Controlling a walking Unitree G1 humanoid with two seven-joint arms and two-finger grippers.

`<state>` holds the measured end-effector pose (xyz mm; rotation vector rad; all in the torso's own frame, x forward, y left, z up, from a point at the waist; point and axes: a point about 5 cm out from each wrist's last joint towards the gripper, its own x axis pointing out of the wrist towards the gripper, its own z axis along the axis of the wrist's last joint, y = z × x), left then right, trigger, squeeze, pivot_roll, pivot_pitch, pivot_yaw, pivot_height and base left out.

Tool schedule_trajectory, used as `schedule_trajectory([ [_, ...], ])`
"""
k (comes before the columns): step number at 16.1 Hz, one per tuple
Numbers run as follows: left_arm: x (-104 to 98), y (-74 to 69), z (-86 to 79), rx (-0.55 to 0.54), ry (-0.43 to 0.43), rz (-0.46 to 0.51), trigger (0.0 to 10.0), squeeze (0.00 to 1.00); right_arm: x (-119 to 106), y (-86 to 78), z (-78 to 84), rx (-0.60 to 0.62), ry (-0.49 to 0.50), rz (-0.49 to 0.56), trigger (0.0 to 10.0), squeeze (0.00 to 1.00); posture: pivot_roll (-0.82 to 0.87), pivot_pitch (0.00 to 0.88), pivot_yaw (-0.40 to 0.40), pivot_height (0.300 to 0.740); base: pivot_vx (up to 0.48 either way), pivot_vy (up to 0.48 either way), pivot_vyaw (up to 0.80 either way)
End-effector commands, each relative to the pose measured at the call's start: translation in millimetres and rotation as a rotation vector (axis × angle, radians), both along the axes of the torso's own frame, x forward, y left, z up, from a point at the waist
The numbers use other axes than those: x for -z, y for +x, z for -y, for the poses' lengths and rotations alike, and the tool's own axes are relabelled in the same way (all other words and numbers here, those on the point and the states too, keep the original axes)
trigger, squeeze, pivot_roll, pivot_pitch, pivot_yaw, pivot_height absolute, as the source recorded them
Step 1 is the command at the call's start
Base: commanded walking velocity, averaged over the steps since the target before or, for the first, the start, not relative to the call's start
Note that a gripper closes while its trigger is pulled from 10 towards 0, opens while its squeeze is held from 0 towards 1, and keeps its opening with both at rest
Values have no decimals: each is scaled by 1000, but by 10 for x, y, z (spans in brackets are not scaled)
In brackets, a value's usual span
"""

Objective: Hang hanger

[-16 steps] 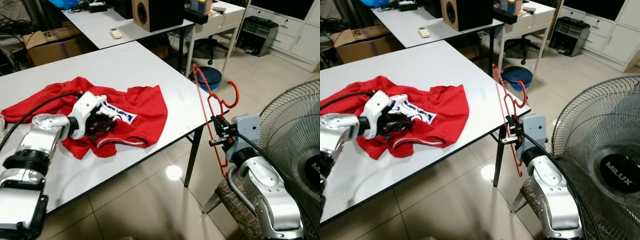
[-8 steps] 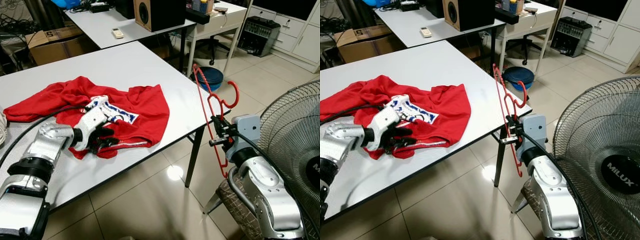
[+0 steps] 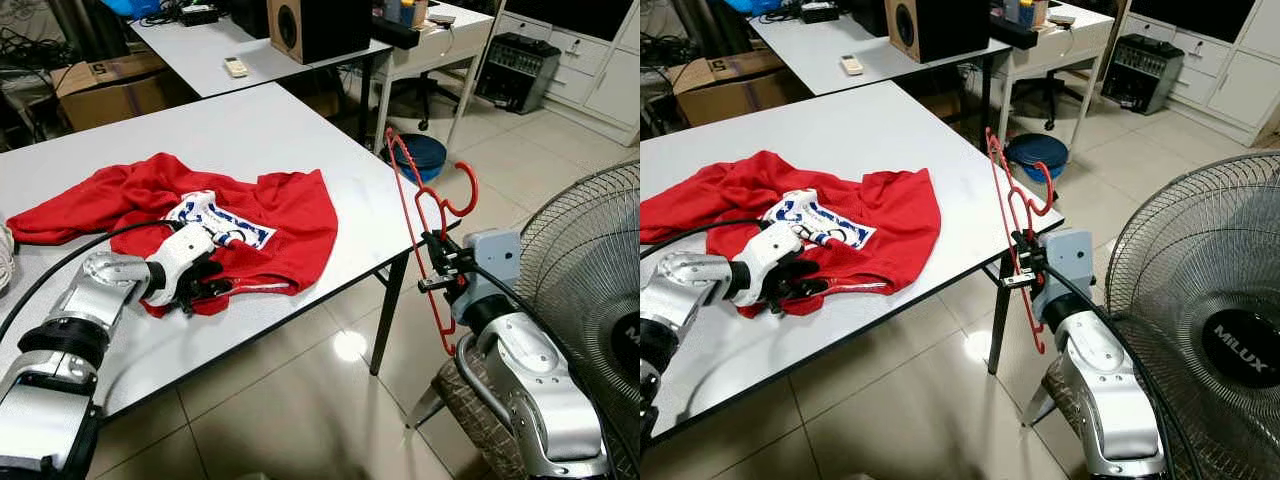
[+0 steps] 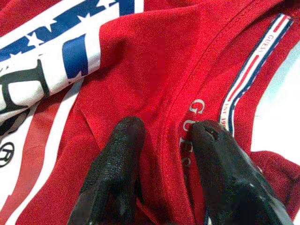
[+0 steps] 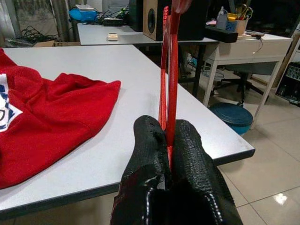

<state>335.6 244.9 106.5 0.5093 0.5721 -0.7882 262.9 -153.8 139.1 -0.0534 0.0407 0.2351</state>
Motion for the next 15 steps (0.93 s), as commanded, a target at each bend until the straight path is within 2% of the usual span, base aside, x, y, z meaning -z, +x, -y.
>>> schedule_trajectory([
  [1,45,-13,-26,-19,21,-19,7137,0,-27,32,-12,-7,-14,15,10000,0,-159,0,63,740,0,0,0],
  [2,45,-14,-22,-20,13,-20,4392,0,-26,34,-18,-9,-13,15,10000,0,-157,0,62,740,0,0,0],
  [7,52,-22,-18,-19,-6,-21,2039,0,-25,42,-27,-19,-16,14,10000,0,-153,0,55,740,0,0,0],
  [9,36,-22,-9,-19,-38,-9,275,0,-21,43,-28,-22,-17,13,10000,0,-151,0,51,740,0,0,0],
  [10,20,-21,3,-19,-70,-3,0,0,-21,46,-32,-24,-18,13,10000,0,-151,0,51,740,0,0,0],
  [13,-61,-1,47,-11,-169,42,0,0,-25,52,-31,-29,-24,15,10000,0,-152,0,48,740,0,0,0],
  [15,-114,23,47,-21,-188,91,0,0,-30,57,-30,-30,-28,17,10000,0,-152,0,47,740,0,0,0],
])
